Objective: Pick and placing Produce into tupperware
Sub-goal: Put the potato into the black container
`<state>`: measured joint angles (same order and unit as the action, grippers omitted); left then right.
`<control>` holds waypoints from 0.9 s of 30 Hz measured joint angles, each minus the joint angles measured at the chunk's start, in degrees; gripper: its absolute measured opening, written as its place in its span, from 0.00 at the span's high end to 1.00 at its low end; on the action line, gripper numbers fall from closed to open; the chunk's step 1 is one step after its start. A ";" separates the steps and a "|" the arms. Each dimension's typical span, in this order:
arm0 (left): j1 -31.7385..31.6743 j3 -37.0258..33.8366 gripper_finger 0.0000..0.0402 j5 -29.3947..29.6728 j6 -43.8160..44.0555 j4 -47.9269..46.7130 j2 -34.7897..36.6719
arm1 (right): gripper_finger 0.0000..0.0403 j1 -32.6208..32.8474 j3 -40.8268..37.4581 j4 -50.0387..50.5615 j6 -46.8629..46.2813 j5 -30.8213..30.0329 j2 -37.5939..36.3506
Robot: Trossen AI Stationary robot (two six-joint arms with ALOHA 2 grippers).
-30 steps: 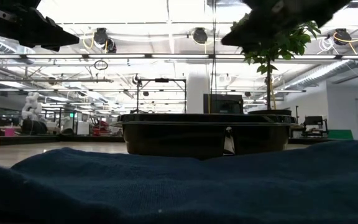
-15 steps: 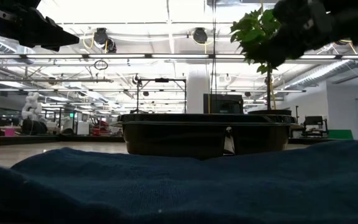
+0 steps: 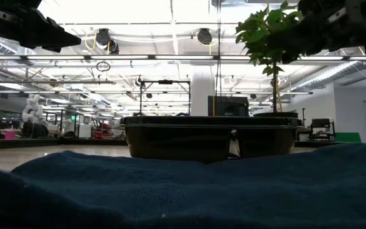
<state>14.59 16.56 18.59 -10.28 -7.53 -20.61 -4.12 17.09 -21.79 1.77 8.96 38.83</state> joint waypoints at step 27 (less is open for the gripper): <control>0.00 0.00 0.94 0.00 0.45 -0.61 0.00 | 1.00 1.35 -6.26 8.83 -3.61 -6.15 -11.07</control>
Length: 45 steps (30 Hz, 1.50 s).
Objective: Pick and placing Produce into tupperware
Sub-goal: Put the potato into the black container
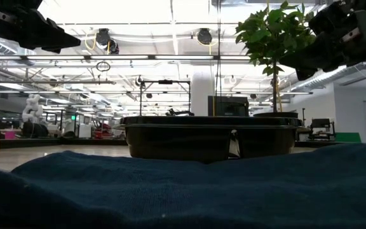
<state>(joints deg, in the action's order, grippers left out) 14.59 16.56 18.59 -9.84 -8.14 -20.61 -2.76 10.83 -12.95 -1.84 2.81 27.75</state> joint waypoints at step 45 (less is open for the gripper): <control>0.00 0.00 0.94 0.00 -0.19 0.15 0.01 | 1.00 0.02 -6.80 -9.53 0.98 4.90 -0.23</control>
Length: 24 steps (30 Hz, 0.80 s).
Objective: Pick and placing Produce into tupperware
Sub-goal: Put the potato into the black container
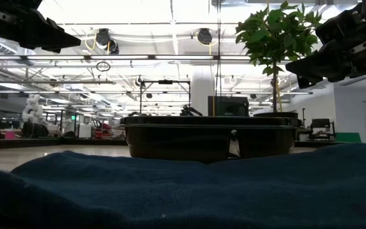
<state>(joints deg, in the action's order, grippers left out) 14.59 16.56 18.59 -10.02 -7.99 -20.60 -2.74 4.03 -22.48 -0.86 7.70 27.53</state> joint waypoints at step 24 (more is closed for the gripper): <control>0.00 0.00 0.94 0.00 -1.23 0.08 -0.02 | 1.00 0.00 0.01 0.00 0.00 -0.09 0.00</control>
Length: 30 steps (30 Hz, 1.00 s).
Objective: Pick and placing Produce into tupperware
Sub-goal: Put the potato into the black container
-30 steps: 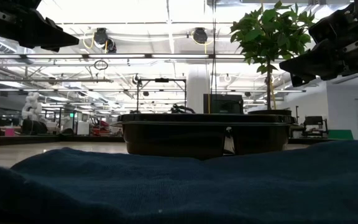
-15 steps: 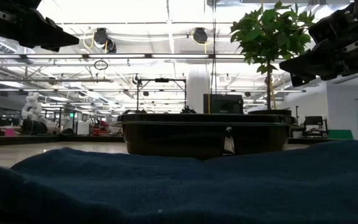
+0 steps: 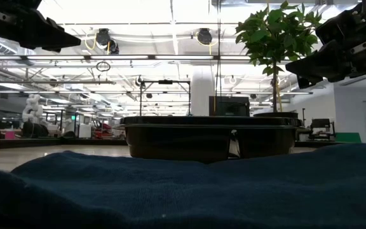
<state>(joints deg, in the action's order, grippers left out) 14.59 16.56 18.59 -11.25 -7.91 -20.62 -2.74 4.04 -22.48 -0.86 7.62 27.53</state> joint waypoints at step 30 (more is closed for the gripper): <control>3.78 0.02 0.94 -17.68 14.67 16.86 -18.45 | 1.00 0.00 0.01 0.00 0.00 0.00 0.02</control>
<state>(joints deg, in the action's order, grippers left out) 18.37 16.58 0.91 3.42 8.96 -39.07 -2.74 4.05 -22.48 -0.87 7.62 27.55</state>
